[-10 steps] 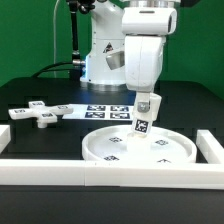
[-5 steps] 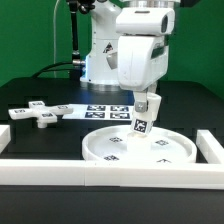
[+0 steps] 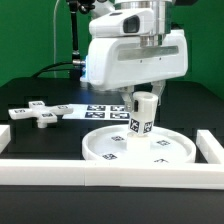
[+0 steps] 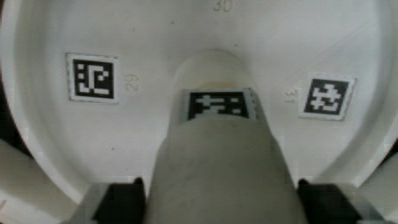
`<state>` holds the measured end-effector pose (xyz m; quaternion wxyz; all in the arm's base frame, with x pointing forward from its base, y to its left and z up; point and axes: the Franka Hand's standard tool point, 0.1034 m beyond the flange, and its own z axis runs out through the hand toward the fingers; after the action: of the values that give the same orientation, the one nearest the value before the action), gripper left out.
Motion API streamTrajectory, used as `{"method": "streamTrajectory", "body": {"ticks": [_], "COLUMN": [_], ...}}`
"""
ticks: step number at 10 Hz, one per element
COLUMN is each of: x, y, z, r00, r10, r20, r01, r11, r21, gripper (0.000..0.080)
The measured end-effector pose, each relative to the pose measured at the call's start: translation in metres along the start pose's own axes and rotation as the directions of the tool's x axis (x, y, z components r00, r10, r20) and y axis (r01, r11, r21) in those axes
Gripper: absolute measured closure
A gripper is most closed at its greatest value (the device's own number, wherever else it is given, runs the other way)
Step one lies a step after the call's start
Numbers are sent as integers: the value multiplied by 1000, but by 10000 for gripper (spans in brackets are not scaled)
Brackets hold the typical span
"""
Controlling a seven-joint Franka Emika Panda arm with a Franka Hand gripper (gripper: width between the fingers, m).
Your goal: Assemble round table
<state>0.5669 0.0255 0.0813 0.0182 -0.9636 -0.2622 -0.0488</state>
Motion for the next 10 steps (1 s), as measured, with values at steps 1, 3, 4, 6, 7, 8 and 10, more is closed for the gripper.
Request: {"method": "streamTrajectory", "body": {"ticks": [1,3,4,6,7,8,10], "x": [1,3,3,4,4,4,3], "y": [1,-1,-1,-1,0,0,-3], "z": [0,0,0,0,0,0,1], "r00": [996,979,962,918,866,786,623], "r10": [86,198,269,393,495,611,769], "r20": [-16,-48,-50,-53,-65,-95,-142], "r01": [-86,-199,-269,-393,-495,-611,-770], "r11": [996,980,963,919,868,791,635], "r21": [-4,-15,-10,1,16,35,64], "gripper": [390,390,390,390,390,390,390]}}
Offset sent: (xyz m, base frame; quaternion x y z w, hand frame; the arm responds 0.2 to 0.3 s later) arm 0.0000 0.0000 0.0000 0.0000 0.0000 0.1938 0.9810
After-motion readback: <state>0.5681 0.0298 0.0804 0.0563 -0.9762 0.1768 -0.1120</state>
